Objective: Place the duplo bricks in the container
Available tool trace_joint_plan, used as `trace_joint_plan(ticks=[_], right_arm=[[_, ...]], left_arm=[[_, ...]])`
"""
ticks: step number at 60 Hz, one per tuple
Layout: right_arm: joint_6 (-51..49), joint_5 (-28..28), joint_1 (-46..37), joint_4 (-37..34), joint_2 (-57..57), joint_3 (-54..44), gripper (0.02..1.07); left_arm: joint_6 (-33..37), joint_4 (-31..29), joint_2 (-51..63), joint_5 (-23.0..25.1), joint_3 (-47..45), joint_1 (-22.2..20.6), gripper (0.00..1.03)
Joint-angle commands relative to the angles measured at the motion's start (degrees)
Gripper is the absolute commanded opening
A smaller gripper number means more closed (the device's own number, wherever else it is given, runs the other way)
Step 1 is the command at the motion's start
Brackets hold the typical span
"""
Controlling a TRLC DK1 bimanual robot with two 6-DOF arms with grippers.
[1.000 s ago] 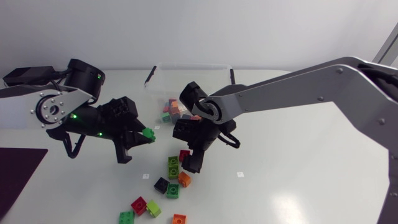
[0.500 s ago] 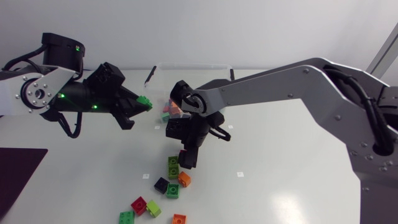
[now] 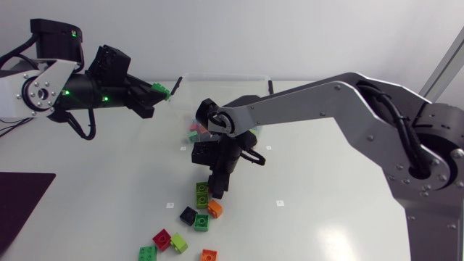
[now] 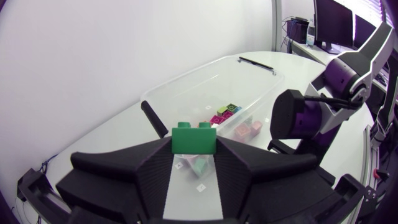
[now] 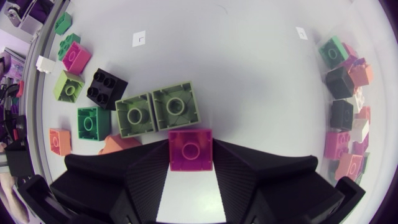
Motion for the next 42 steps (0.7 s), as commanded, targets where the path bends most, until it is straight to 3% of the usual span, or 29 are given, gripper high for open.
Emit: trace_joint_plan(ticks=[1, 34, 36, 42], right_arm=[[-1.14, -0.35, 0.50, -0.77, -1.46, -1.20, 0.38], [0.97, -1.49, -4.95, 0.55, -19.30, -10.87, 0.38], [1.14, -1.58, -5.22, 0.81, -20.00, -11.04, 0.38], [1.84, -2.28, -6.89, 1.34, -23.34, -11.40, 0.38]], left_arm=[[-2.37, 0.85, 2.82, 0.51, 3.22, -0.07, 0.22], [-5.18, 2.78, 18.81, 0.51, 16.49, -4.82, 0.23], [-5.27, 2.78, 19.34, 0.51, 16.75, -4.90, 0.27], [-5.35, 2.70, 20.92, 0.51, 17.81, -5.78, 0.53]])
